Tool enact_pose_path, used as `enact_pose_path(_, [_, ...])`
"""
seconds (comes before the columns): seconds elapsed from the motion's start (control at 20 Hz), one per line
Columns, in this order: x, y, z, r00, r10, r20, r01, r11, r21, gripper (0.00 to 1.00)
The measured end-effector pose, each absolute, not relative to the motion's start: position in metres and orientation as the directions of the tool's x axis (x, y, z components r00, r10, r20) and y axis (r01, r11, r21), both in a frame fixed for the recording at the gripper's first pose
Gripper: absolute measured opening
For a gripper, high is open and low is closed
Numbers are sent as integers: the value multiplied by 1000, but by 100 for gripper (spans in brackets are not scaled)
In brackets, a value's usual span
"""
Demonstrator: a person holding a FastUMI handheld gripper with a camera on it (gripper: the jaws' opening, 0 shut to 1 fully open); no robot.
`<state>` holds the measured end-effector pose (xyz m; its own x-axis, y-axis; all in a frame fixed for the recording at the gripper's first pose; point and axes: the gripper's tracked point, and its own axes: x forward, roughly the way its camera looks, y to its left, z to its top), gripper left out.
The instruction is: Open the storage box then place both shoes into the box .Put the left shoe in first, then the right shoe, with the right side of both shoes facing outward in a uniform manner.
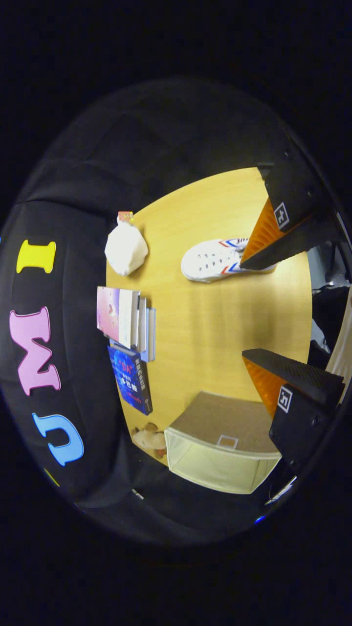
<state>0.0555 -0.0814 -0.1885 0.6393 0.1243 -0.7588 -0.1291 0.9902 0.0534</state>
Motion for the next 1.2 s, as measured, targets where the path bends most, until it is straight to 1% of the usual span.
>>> enact_pose_path(0.25, [73,-154,-234,599,36,-800,-112,993,-39,99])
enact_pose_path(0.45, [85,-187,-267,563,15,-826,-148,985,-83,99])
enact_pose_path(0.65, [96,-199,-297,512,28,-858,-158,986,-62,97])
enact_pose_path(0.9, [114,-194,-322,482,64,-874,-173,985,-24,97])
enact_pose_path(0.95, [116,-190,-325,475,78,-877,-173,985,-6,95])
enact_pose_path(1.0, [118,-187,-327,475,88,-876,-173,985,5,85])
enact_pose_path(1.05, [120,-184,-329,477,96,-874,-175,984,12,78])
enact_pose_path(1.1, [119,-179,-331,473,112,-874,-183,983,27,62])
enact_pose_path(1.15, [118,-175,-334,473,120,-873,-190,981,32,54])
enact_pose_path(1.2, [117,-175,-333,476,114,-872,-189,982,25,42])
